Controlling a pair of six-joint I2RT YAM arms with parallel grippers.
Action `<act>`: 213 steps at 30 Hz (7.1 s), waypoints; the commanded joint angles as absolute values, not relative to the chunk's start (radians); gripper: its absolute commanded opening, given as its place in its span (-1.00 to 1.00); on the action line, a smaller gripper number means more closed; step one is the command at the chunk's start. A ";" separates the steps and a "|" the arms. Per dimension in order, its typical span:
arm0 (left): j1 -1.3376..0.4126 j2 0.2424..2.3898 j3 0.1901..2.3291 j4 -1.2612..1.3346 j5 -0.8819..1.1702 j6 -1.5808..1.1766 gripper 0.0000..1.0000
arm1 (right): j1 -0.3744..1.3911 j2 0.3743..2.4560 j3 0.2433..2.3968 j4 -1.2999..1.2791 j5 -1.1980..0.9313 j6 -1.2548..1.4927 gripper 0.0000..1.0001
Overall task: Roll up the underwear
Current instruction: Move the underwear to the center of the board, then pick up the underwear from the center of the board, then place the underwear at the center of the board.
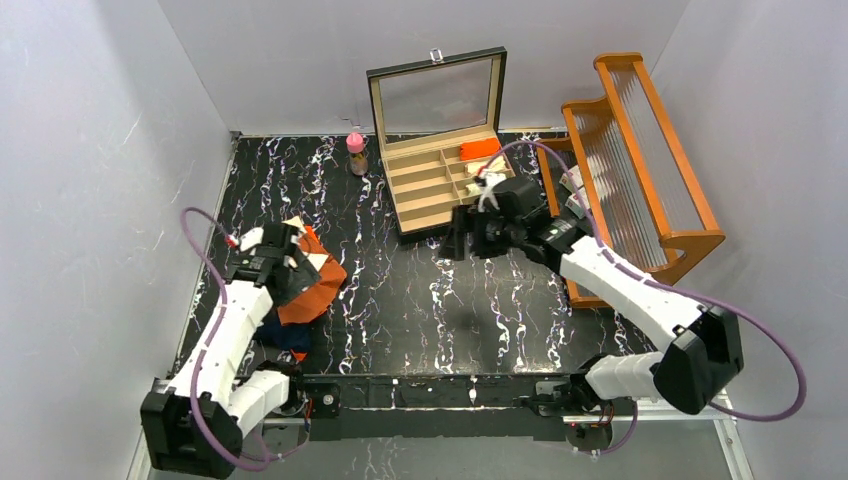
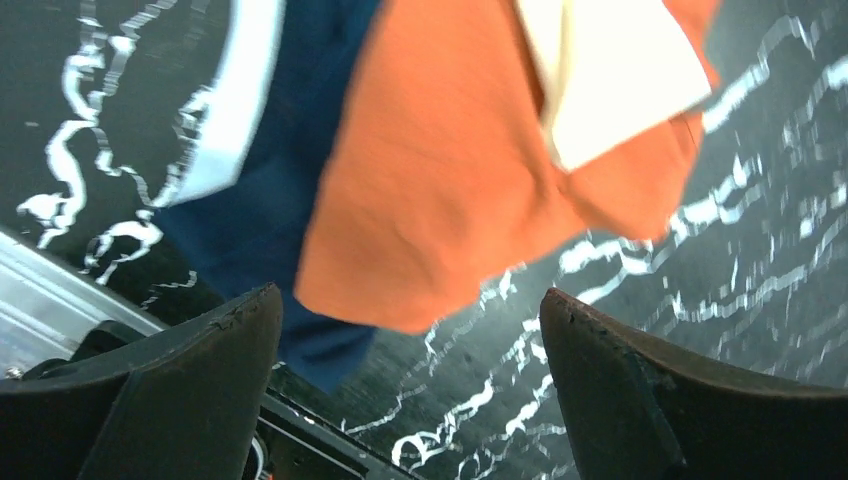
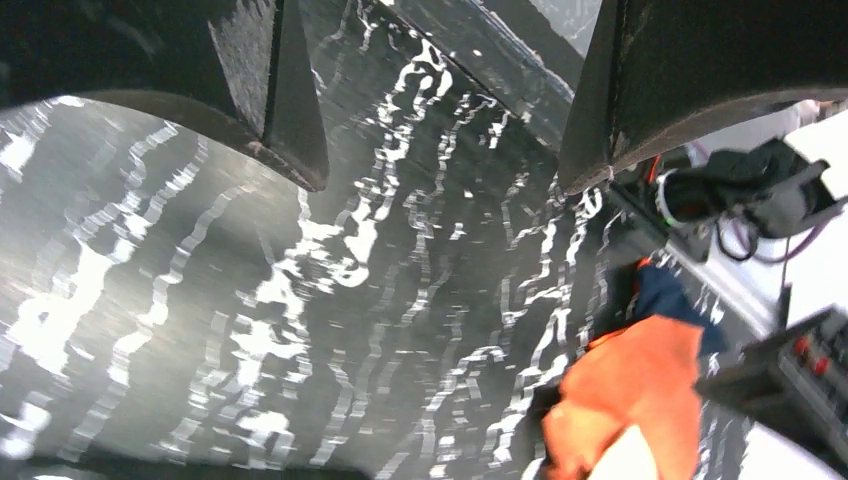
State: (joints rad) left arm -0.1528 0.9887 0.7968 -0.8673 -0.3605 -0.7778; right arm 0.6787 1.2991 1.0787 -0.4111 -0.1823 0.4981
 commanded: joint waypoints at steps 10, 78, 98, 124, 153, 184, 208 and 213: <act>0.486 1.086 0.804 -0.698 -0.078 -0.739 0.96 | 0.990 1.955 1.679 -0.285 -0.101 0.356 0.35; 0.177 1.646 1.227 -0.353 0.115 -0.254 0.49 | 1.039 1.615 1.275 -0.283 0.150 0.466 0.97; 0.081 1.828 1.405 -0.512 -0.014 -0.188 -0.68 | 0.969 1.464 1.178 -0.339 0.239 0.543 0.59; -0.425 1.111 1.329 -0.628 0.479 -0.571 -1.00 | 0.935 1.028 1.023 -0.364 0.377 0.678 0.63; -0.705 0.936 0.835 -0.632 -0.112 -0.593 -1.00 | 0.936 1.107 0.611 -0.143 -0.066 0.697 0.55; -0.704 0.910 0.751 -0.806 -0.149 -0.721 -1.00 | 1.063 1.960 1.258 -0.388 0.185 0.514 0.08; -0.704 0.860 0.965 -0.897 -0.151 -0.631 -1.00 | 1.119 1.536 1.327 -0.516 0.503 0.468 -0.97; -0.705 0.810 1.102 -0.993 -0.074 -0.550 -1.00 | 1.120 1.180 1.199 -0.535 0.423 0.525 -0.97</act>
State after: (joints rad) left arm -0.7086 0.8647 1.0018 -0.8799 -0.1292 -0.6319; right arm 1.1194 1.4146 1.2778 -0.4981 0.4330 0.4744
